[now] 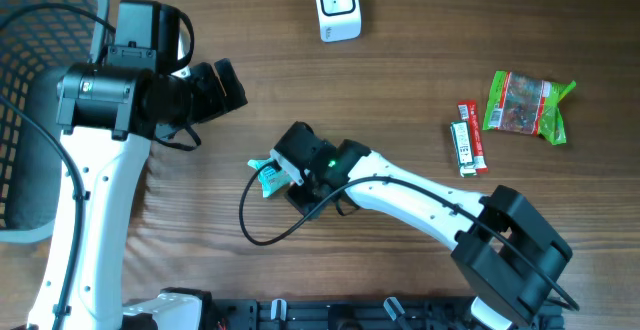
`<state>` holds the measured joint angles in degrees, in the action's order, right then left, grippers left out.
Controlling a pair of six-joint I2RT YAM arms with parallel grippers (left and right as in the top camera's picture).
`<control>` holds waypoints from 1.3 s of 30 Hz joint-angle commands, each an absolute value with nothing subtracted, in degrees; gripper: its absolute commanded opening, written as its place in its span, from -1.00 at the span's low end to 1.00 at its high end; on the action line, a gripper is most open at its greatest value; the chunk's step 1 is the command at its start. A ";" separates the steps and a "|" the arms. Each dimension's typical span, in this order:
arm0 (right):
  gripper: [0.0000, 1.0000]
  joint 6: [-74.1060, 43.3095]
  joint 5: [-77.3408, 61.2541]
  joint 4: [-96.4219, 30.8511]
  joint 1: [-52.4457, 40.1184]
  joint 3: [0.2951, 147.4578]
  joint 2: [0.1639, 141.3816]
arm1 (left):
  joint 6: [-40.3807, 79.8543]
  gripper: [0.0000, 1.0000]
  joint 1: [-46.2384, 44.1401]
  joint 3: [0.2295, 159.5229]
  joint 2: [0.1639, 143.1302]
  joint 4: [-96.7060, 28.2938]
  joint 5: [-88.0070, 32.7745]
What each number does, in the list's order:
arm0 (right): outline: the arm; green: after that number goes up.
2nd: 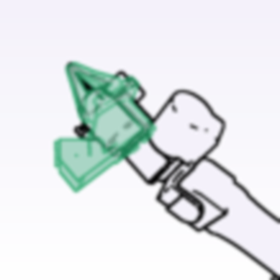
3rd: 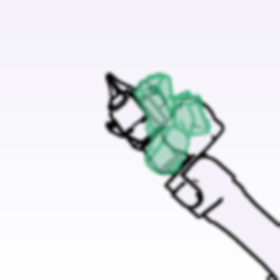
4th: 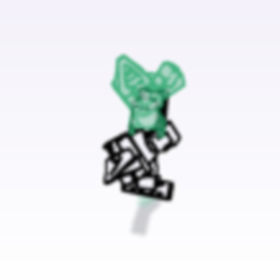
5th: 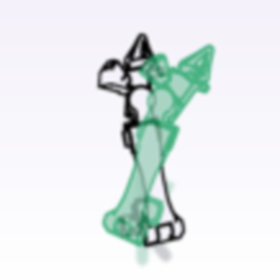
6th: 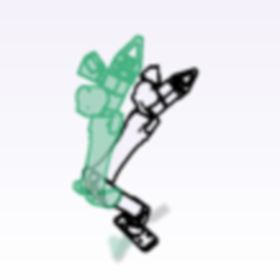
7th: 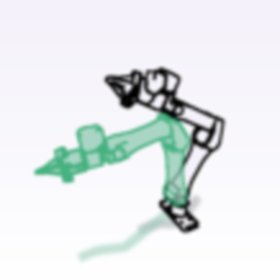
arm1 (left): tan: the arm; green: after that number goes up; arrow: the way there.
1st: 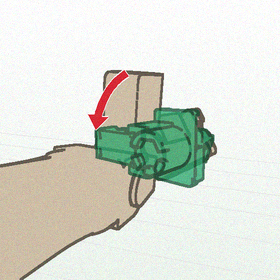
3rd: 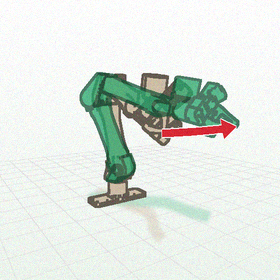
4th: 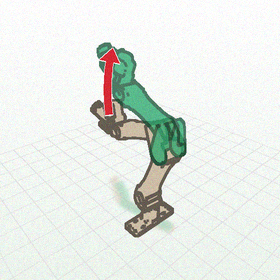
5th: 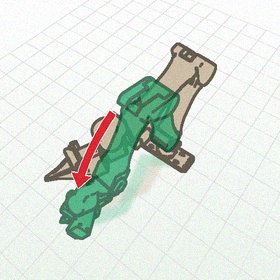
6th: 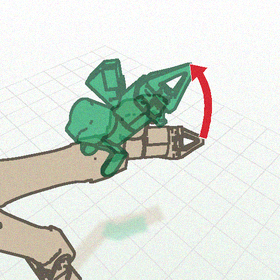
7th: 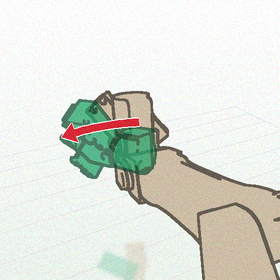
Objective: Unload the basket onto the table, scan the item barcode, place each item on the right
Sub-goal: 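Grasp the red Kleenex pack and carry it right with the right gripper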
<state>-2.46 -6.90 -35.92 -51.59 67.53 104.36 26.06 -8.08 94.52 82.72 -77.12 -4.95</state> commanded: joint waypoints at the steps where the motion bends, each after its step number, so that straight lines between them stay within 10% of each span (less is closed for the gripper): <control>1: 0.11 3.33 -8.88 -34.76 -51.70 67.40 105.54 | 26.11 1.00 -7.75 94.89 82.67 -77.14 -4.62; 22: 0.35 -5.93 19.51 -41.87 -36.38 62.00 105.54 | 26.11 1.00 -7.75 94.89 82.67 -77.14 -4.62; 31: 0.50 4.25 5.85 -41.91 -25.85 72.86 103.81 | 26.11 1.00 -7.75 94.89 82.67 -77.14 -4.62; 36: 0.50 -6.37 3.44 -49.25 -25.82 74.43 103.81 | 26.11 1.00 -7.75 94.89 82.67 -77.14 -4.60; 39: 0.11 -9.19 -3.42 -56.53 -25.85 74.22 103.81 | 26.11 1.00 -7.75 94.89 82.67 -77.14 -4.62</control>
<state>-4.54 4.14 -52.80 -25.69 74.06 104.33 26.06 -8.08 94.52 82.72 -77.12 -4.95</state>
